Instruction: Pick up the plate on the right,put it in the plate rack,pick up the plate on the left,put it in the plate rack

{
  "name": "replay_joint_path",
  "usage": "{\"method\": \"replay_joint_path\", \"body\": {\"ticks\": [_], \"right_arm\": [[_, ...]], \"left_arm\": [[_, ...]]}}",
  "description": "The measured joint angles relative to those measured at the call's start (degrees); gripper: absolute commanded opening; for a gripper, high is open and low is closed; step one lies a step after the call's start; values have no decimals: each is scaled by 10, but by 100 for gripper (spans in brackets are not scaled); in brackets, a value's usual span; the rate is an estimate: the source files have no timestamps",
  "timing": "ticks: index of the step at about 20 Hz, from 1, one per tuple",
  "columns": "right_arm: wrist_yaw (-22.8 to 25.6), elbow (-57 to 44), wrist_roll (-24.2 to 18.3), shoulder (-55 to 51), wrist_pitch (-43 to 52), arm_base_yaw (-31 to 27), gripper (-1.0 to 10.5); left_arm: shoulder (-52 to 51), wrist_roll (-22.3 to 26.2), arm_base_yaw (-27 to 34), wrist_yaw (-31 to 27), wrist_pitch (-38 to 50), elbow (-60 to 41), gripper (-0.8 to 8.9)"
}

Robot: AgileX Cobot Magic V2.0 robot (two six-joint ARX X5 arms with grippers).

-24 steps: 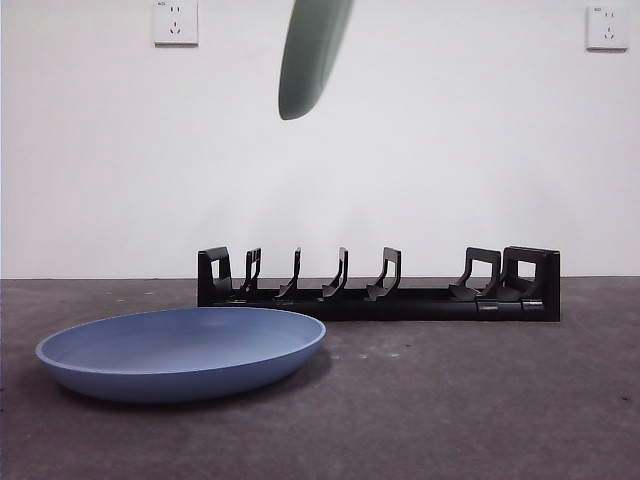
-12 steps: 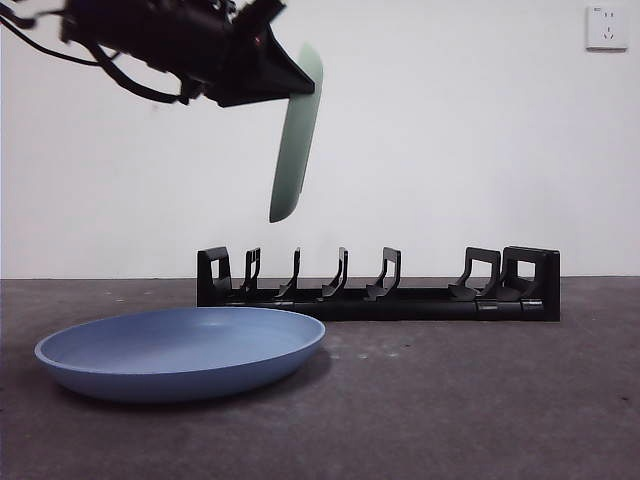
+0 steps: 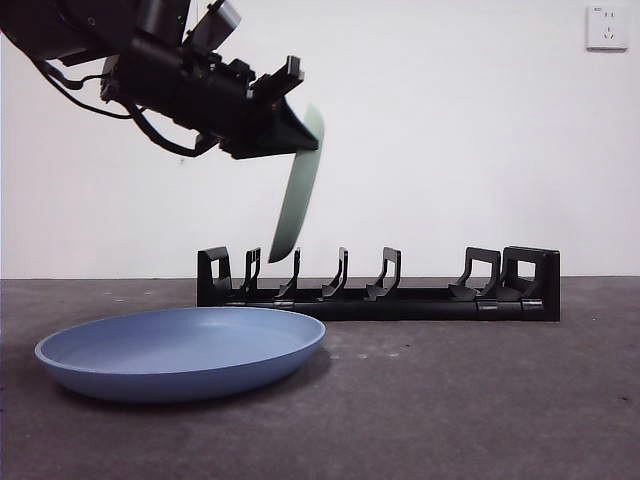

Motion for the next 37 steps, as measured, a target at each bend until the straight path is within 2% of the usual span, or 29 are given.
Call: {"method": "replay_joint_path", "body": {"ticks": [4,9,14,21,22,24,25,30,33,37], "right_arm": [[8,-3,-1,0,0,0,406],[8,-13,-3,0,0,0,406],[8,-33,-3,0,0,0,406],[8,-35,-3,1,0,0,406],[8,-35,-3,1,0,0,406],[8,-35,-3,1,0,0,406],[8,-35,-3,1,0,0,406],[8,-35,-3,1,0,0,406],[8,-35,-3,1,0,0,406],[8,-35,-3,1,0,0,406]], "left_arm": [[0,3,8,1,-17,0,-8],[0,42,9,4,-67,0,-8],[0,70,9,-19,-106,0,-8],[14,96,9,-19,-117,3,6],[14,97,9,-19,-119,4,33],[14,97,9,-23,-129,4,173],[15,97,9,-24,-138,4,201],[16,97,9,-9,-147,4,204],[14,86,9,-9,-151,4,257],[-31,76,9,-9,-182,4,257]]}}
